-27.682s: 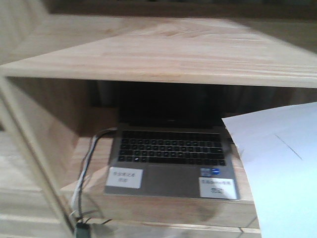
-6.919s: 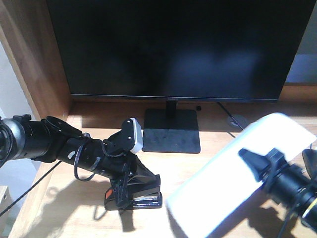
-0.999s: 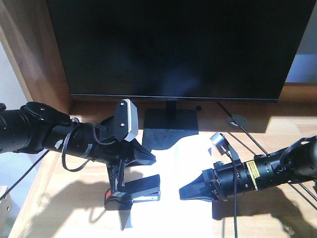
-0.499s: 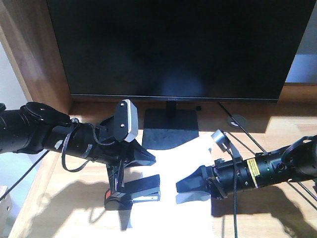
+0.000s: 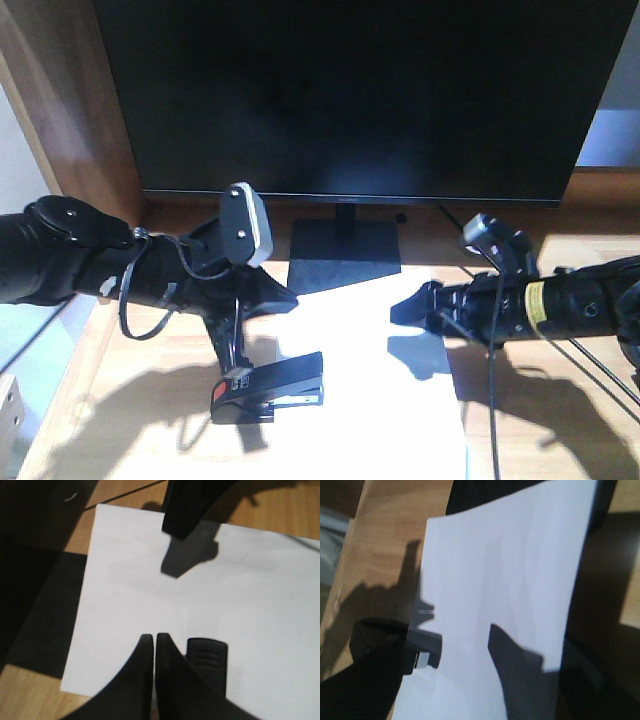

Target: Grab stapler and paper to desk for stapling

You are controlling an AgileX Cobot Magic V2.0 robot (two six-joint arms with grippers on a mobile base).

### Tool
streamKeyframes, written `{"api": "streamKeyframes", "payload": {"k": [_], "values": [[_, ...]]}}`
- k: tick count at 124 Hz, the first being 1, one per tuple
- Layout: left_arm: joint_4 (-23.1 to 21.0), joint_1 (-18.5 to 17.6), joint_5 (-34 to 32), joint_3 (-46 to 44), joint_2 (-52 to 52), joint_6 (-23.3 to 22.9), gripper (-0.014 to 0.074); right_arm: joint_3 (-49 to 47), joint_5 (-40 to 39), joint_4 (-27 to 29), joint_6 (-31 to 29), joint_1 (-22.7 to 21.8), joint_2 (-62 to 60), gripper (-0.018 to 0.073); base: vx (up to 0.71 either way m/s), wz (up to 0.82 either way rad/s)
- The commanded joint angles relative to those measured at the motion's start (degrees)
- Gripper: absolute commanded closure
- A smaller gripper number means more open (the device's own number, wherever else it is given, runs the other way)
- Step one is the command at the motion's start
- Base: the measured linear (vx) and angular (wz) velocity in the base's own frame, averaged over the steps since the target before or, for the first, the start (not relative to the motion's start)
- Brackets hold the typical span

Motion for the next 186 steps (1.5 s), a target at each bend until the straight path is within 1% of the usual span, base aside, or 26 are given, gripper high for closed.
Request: {"api": "streamKeyframes", "payload": {"k": [1,12,16,25,26,29,34,35,37,38,41,46,47,48,49,50,51,52,53,54,63,73,101,124,148,186], "values": [[4.85,-0.06,-5.55,-1.19,-4.46,-9.91,0.0603,-0.89,3.38,-1.84,0.01,0.03,-5.29,-0.0008,0.0,0.0],[13.2,-0.06,-10.11,-1.19,-6.12,-19.95,0.0603,-0.89,6.96,-1.84,-0.2,0.03,-8.53,0.0021,0.0,0.0],[18.2,-0.06,-11.71,-1.19,-7.04,-25.52,0.0603,-0.89,8.13,-1.84,-0.56,0.03,-10.1,0.0043,0.0,0.0],[26.69,-0.06,-13.04,-1.19,-8.54,-35.06,0.0603,-0.79,10.59,-1.84,-0.92,0.03,-12.56,0.0087,0.0,0.0],[28.78,-0.06,-13.18,-1.19,-8.83,-37.42,0.0603,-0.79,10.96,-1.84,-0.92,0.03,-13.0,0.0102,0.0,0.0],[30.12,-0.06,-13.33,-1.19,-9.09,-38.92,0.0603,-0.79,11.6,-1.84,-0.97,0.03,-13.61,0.0111,0.0,0.0],[35.69,-0.06,-13.45,-1.19,-9.92,-45.26,0.0603,-0.79,12.7,-1.84,-1.57,0.03,-15.21,0.0158,0.0,0.0],[35.69,-0.06,-13.45,-1.19,-9.92,-45.26,0.0603,-0.79,12.86,-1.84,-1.64,0.03,-15.42,0.0158,0.0,0.0],[37.1,-0.06,-13.45,-1.19,-10.14,-46.85,0.0603,-0.79,13.17,-1.84,-1.9,0.03,-15.83,0.0179,0.0,0.0],[39.22,-0.06,-13.45,-1.19,-10.39,-49.29,0.0603,-0.79,13.45,-1.84,-2.16,0.03,-16.2,0.0192,0.0,0.0],[40.62,-0.06,-13.45,-1.19,-10.6,-50.99,0.0603,-0.79,13.87,-1.84,-2.6,0.03,-16.82,0.0215,0.0,0.0],[47.01,-0.06,-13.48,-1.19,-11.3,-58.6,0.0603,-0.79,14.79,-1.84,-4.35,0.03,-18.47,0.0291,0.0,0.0],[47.01,-0.06,-13.48,-1.19,-11.3,-58.6,0.0603,-0.79,14.79,-1.84,-4.35,0.03,-18.47,0.0291,0.0,0.0],[49.14,-0.06,-13.48,-1.19,-11.62,-61.22,0.0603,-0.79,14.96,-1.84,-4.82,0.03,-18.83,0.0319,0.0,0.0],[49.14,-0.06,-13.48,-1.19,-11.62,-61.22,0.0603,-0.79,14.96,-1.84,-4.82,0.03,-18.83,0.0319,0.0,0.0],[51.31,-0.06,-13.48,-1.19,-11.8,-63.83,0.0603,-0.79,15.05,-1.84,-5.33,0.03,-19.39,0.0347,0.0,0.0],[51.31,-0.06,-13.48,-1.19,-11.8,-63.83,0.0603,-0.79,15.05,-1.84,-5.33,0.03,-19.39,0.0347,0.0,0.0],[53.4,-0.06,-13.48,-1.19,-12.06,-66.4,0.0603,-0.79,15.03,-1.84,-5.66,0.03,-19.94,0.0366,0.0,0.0],[53.4,-0.06,-13.48,-1.19,-12.06,-66.4,0.0603,-0.79,15.03,-1.84,-5.66,0.03,-19.94,0.0366,0.0,0.0],[54.81,-0.06,-13.48,-1.19,-12.35,-68.91,0.0603,-0.79,15.08,-1.84,-6.33,0.03,-20.66,0.0406,0.0,0.0],[63.92,-0.06,-13.48,-1.19,-13.77,-79.17,0.0603,-0.79,15.47,-1.84,-7.55,0.03,-23.03,0.0552,0.0,0.0],[68.88,-0.06,-13.93,-0.9,-15.49,-85.47,0.0603,-0.79,16.77,-1.84,-8.29,0.03,-25.29,0.0571,0.0,0.0],[69.74,-0.06,-20.72,5.74,-22.36,-92.18,0.0603,-0.57,20.93,-1.84,-8.23,0.09,-32.45,0.0564,0.0,0.0],[69.74,-0.06,-29.5,13.05,-29.57,-93.9,0.0603,6.83,34.23,-1.84,-8.58,0.09,-41.71,0.0564,0.0,0.0],[69.74,-0.06,-34.64,18.0,-36.74,-93.9,0.0603,15.27,32.51,-1.84,-8.86,0.09,-52.91,0.0564,0.0,0.0],[69.74,-0.06,-38.14,27.18,-48.17,-93.84,0.0603,25.79,31.5,-1.84,-8.86,0.09,-71.27,0.0564,0.0,0.0]]}}
